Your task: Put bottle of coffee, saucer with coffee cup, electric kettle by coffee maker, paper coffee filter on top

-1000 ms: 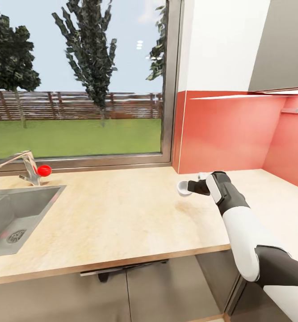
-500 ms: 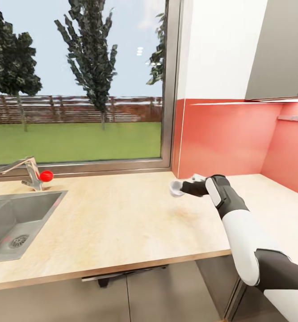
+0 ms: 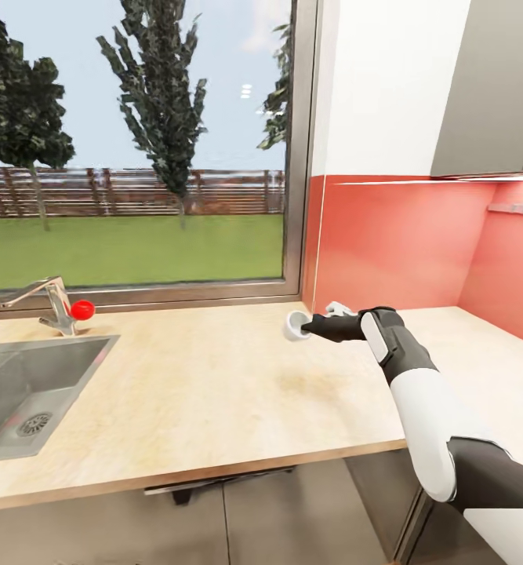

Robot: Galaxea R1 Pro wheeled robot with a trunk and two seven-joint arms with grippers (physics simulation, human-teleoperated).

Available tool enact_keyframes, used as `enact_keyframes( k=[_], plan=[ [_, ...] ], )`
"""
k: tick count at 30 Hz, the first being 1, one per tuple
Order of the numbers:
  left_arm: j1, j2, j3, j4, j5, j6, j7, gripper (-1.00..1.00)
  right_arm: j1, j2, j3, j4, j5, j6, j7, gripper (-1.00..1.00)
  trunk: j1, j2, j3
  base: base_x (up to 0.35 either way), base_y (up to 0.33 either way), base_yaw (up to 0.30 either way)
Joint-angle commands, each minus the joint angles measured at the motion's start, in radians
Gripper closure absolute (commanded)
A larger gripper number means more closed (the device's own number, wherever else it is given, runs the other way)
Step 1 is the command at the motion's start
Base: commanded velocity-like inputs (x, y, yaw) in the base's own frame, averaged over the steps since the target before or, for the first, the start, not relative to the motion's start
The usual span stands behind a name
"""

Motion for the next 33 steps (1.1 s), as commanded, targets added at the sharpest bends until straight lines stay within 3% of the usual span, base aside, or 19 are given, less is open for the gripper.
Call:
enact_keyframes(
  k=[1,11,24,33],
  plan=[
    [0.000,0.000,-0.009,-0.002,0.006,0.007,0.004,-1.00,-0.001,0.001,-0.006,-0.001,-0.003,0.007,0.003,1.00,0.000,-0.001,-0.001,0.000,0.000,0.167],
    [0.000,-0.004,-0.010,-0.002,0.004,0.007,0.004,-1.00,-0.001,0.001,-0.006,-0.001,-0.007,0.007,0.003,1.00,0.000,-0.001,-0.001,-0.030,0.044,0.273],
    [0.000,-0.005,-0.010,-0.002,0.004,0.006,0.003,-1.00,-0.001,0.000,-0.006,-0.001,-0.008,0.007,0.002,1.00,0.000,-0.001,-0.001,-0.170,0.256,0.297],
    [0.000,-0.003,-0.010,-0.002,0.004,0.004,0.002,-1.00,-0.001,0.000,-0.006,0.000,-0.010,0.007,0.002,1.00,0.000,-0.001,-0.001,-0.035,0.309,0.297]
  ],
)
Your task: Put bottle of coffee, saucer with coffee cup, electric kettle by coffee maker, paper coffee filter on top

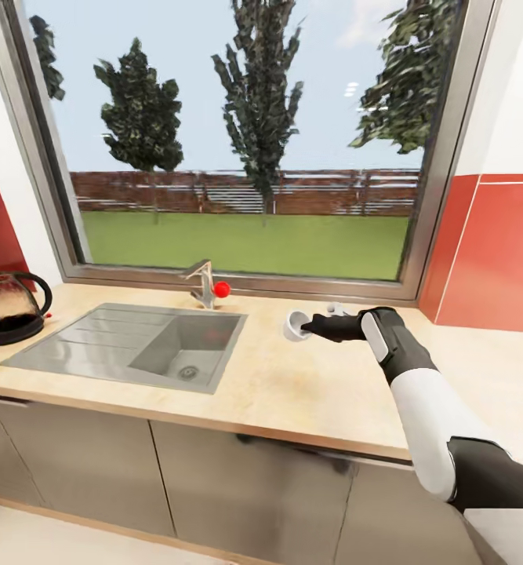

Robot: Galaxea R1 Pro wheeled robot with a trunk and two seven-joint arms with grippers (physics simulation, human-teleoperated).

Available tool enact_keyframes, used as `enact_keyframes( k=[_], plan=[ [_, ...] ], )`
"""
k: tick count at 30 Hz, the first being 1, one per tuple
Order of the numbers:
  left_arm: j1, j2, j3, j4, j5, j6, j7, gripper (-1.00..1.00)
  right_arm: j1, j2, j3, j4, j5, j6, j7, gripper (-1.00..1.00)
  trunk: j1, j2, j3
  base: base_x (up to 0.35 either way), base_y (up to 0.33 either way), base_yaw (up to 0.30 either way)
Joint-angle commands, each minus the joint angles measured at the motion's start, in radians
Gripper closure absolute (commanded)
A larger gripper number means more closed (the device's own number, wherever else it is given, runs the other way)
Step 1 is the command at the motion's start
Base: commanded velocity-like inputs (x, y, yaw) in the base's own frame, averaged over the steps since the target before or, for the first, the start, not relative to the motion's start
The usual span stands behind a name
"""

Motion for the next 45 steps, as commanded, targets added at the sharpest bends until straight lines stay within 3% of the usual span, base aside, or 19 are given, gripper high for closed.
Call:
enact_keyframes(
  k=[1,28,45],
  plan=[
    [0.000,0.000,-0.008,-0.002,0.006,0.007,0.003,-1.00,-0.001,0.001,-0.007,-0.001,-0.001,0.008,0.004,1.00,0.000,-0.001,-0.001,-0.001,0.316,0.297],
    [0.000,0.001,-0.006,-0.002,0.004,0.006,0.003,-1.00,-0.001,0.001,-0.007,0.000,-0.002,0.008,0.004,1.00,0.000,-0.001,-0.001,0.026,0.330,0.295],
    [0.000,0.001,-0.005,-0.002,0.005,0.006,0.003,-1.00,-0.001,0.000,-0.007,0.000,0.000,0.008,0.005,1.00,0.000,-0.001,-0.001,0.106,0.343,0.023]
  ],
)
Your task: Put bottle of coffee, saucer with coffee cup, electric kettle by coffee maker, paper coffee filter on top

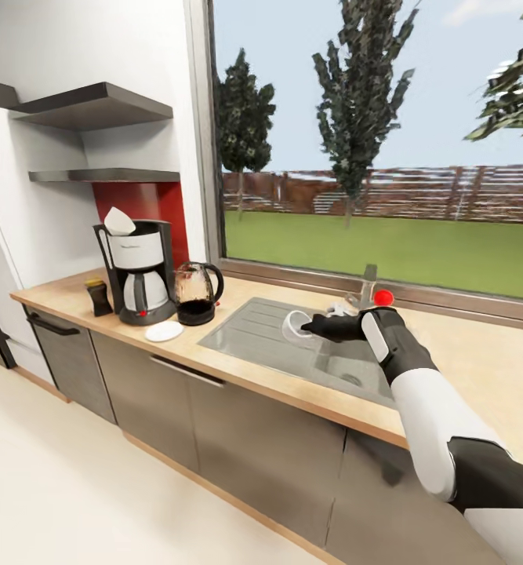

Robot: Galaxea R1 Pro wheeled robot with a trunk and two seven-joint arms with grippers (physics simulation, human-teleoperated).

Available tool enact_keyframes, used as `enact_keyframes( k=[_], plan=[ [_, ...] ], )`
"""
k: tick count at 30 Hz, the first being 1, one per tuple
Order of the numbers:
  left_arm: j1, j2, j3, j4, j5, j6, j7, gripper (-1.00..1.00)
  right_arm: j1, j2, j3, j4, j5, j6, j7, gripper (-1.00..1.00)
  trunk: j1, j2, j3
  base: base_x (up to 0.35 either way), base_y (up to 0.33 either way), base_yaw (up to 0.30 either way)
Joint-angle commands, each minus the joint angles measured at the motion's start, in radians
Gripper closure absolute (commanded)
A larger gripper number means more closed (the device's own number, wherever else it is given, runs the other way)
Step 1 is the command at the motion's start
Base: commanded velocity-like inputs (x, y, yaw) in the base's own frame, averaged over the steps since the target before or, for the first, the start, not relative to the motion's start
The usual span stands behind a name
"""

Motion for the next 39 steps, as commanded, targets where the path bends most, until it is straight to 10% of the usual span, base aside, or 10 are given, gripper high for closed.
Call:
enact_keyframes(
  k=[1,39],
  plan=[
    [0.000,0.000,-0.008,-0.002,0.006,0.007,0.003,-1.00,-0.001,0.002,-0.006,0.000,-0.002,0.007,0.003,1.00,0.000,-0.001,-0.001,0.064,0.344,0.000],
    [0.000,0.000,-0.010,-0.003,0.005,0.007,0.003,-1.00,-0.001,0.003,-0.006,0.000,-0.002,0.007,0.003,1.00,0.000,-0.001,-0.001,0.082,0.337,0.000]
  ],
)
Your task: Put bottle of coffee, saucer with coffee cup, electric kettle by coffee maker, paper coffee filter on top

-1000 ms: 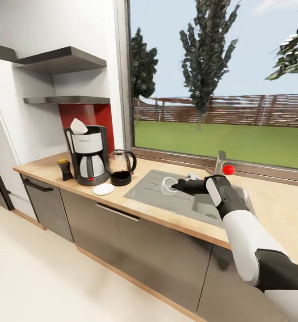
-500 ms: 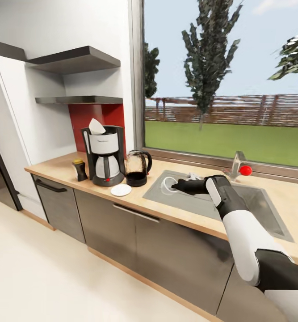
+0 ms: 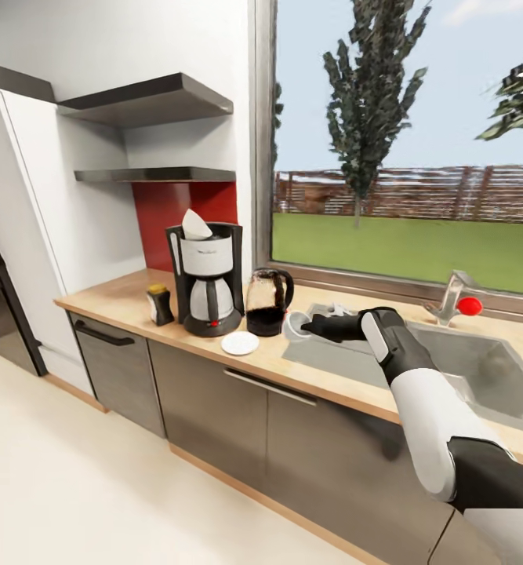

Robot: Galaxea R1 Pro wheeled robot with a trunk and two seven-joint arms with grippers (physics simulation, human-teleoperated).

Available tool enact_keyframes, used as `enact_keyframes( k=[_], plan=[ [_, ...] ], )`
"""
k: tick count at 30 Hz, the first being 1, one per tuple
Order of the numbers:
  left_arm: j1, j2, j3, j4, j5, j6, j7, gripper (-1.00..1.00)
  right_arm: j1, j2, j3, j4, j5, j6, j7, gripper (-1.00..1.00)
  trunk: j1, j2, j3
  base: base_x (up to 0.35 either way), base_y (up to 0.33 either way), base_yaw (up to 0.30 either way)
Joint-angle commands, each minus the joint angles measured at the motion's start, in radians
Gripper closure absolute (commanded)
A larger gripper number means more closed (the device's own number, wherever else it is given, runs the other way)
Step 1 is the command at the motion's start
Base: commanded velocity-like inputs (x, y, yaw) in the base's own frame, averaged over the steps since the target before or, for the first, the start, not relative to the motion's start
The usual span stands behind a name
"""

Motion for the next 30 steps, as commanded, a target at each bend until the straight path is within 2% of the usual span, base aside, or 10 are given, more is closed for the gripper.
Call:
enact_keyframes(
  k=[1,13,14,15,18,21,23,27,30],
  plan=[
    [0.000,0.000,-0.009,-0.002,0.006,0.007,0.003,-1.00,-0.001,0.002,-0.007,0.000,-0.001,0.007,0.004,1.00,0.000,-0.001,-0.001,0.179,0.308,0.000],
    [0.000,0.000,-0.010,-0.001,0.007,0.009,0.004,-1.00,-0.001,0.002,-0.007,0.009,0.004,0.019,-0.003,1.00,0.000,-0.001,-0.001,0.031,0.338,0.000],
    [0.000,0.000,-0.009,-0.001,0.007,0.010,0.005,-1.00,-0.001,0.002,-0.006,0.030,0.021,0.020,-0.005,1.00,0.000,-0.001,-0.001,0.000,0.224,0.000],
    [0.000,0.000,-0.010,-0.002,0.007,0.010,0.005,-1.00,-0.001,0.003,-0.008,0.041,0.089,0.030,-0.006,1.00,0.000,-0.001,-0.001,0.000,0.067,0.000],
    [0.000,0.000,-0.011,-0.002,0.006,0.010,0.005,-1.00,-0.001,0.006,-0.013,0.043,0.162,0.076,-0.006,1.00,0.000,-0.001,-0.001,0.000,0.028,0.000],
    [0.000,0.000,-0.012,-0.002,0.004,0.010,0.005,-1.00,-0.001,0.007,-0.014,0.045,0.188,0.093,-0.008,1.00,0.000,-0.001,-0.001,0.000,0.006,0.000],
    [0.000,0.000,-0.012,-0.002,0.003,0.010,0.005,-1.00,-0.001,0.008,-0.015,0.045,0.195,0.098,-0.047,1.00,0.000,-0.001,-0.001,0.000,0.002,0.000],
    [0.000,0.001,-0.011,-0.002,0.002,0.009,0.004,-1.00,-0.001,0.008,-0.015,0.045,0.196,0.100,-0.189,1.00,0.000,-0.001,-0.001,0.009,0.006,0.000],
    [0.000,0.001,-0.010,-0.002,0.001,0.009,0.004,-1.00,-0.001,0.008,-0.014,0.044,0.193,0.099,-0.228,1.00,0.000,-0.001,-0.001,0.093,0.180,0.000]
  ],
)
